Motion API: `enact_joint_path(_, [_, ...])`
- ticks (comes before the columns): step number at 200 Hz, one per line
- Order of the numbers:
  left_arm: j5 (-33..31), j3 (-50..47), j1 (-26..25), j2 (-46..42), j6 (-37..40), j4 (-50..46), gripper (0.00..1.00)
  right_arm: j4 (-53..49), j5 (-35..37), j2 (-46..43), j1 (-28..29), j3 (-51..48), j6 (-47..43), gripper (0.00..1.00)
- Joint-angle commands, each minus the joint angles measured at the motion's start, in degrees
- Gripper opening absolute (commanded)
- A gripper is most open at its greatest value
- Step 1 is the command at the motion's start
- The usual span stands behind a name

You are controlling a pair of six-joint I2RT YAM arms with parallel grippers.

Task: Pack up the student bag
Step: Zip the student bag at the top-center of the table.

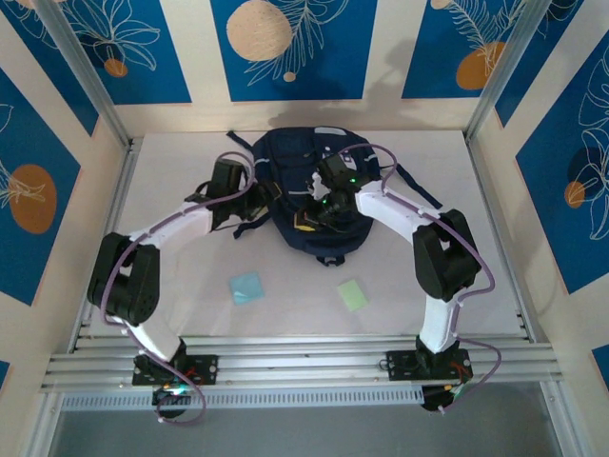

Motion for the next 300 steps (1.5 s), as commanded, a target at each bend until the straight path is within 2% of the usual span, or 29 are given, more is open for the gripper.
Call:
enact_joint_path(1, [1.7, 1.0, -2.2, 1.9, -3.0, 4.0, 0.6, 2.8, -4.3, -1.7, 1.3, -0.4, 1.9, 0.0])
enact_joint_path(21, [0.7, 4.1, -4.1, 5.7, -1.6, 3.8, 0.57, 2.0, -4.9, -3.2, 1.8, -2.0, 2.6, 0.0])
enact_joint_path(28, [0.6, 4.6, -4.7, 6.9, -1.6, 4.6, 0.51, 1.4, -4.9, -3.8, 1.9, -2.4, 2.6, 0.0])
enact_joint_path(35, [0.8, 4.8, -5.1, 7.9, -1.9, 6.5, 0.41, 0.8, -4.8, -4.3, 2.1, -2.8, 2.6, 0.0])
enact_joint_path(46, [0.6, 5.0, -5.6, 9.2, -2.4, 8.2, 0.17, -0.5, -4.6, -4.9, 2.2, -3.3, 2.5, 0.0])
enact_joint_path(57, [0.5, 4.9, -5.7, 9.7, -2.6, 9.2, 0.0, -3.1, -3.7, -5.2, 2.2, -3.6, 1.5, 0.0])
enact_joint_path(89, [-1.8, 3.6, -5.0, 6.6, 0.8, 7.9, 0.0, -15.7, 4.7, -5.9, 0.5, -4.4, -6.8, 0.0])
enact_joint_path(120, [-1.4, 1.7, -2.8, 3.8, 2.7, 5.7, 0.0, -24.2, 17.7, -9.0, -6.1, -7.3, -12.9, 0.0])
enact_joint_path(168, [-0.8, 0.8, -1.3, 2.5, 4.2, 3.5, 0.0, -25.7, 37.8, -9.7, -15.6, -5.6, -17.2, 0.0])
enact_joint_path(187, [-0.8, 1.0, -0.4, 2.8, 4.1, 3.6, 0.0, -25.7, 41.9, -8.4, -18.2, -4.3, -18.4, 0.0])
enact_joint_path(199, [-1.1, 1.5, 0.2, 3.2, 4.2, 3.7, 0.0, -25.2, 41.7, -8.6, -18.5, -4.1, -19.8, 0.0])
enact_joint_path(211, [-1.8, 2.7, 0.9, 4.1, 4.9, 3.8, 0.0, -24.0, 38.3, -9.5, -17.6, -4.8, -21.6, 0.0])
enact_joint_path(233, [-2.8, 6.7, 3.1, 7.1, 6.4, 3.4, 0.0, -20.5, 24.8, -11.0, -14.6, -7.2, -24.3, 0.0])
enact_joint_path(263, [-2.7, 16.9, 5.3, 12.4, 8.5, -2.6, 0.0, -12.3, 8.2, -11.7, -9.0, -9.4, -20.3, 0.0])
enact_joint_path(268, [-2.9, 18.5, 5.4, 12.9, 8.9, -4.4, 0.13, -10.4, 6.1, -11.4, -8.1, -9.4, -19.1, 0.0])
enact_joint_path(275, [-3.8, 20.6, 5.4, 13.0, 9.9, -7.1, 0.39, -7.7, 3.6, -10.7, -6.7, -9.2, -17.5, 0.0])
enact_joint_path(279, [-4.4, 21.6, 5.4, 13.0, 10.5, -8.7, 0.49, -6.2, 2.5, -10.2, -6.0, -8.9, -16.5, 0.0])
enact_joint_path(300, [-6.1, 22.2, 5.4, 11.0, 12.9, -13.9, 0.69, -1.2, 0.4, -6.5, -2.9, -5.2, -12.3, 0.0])
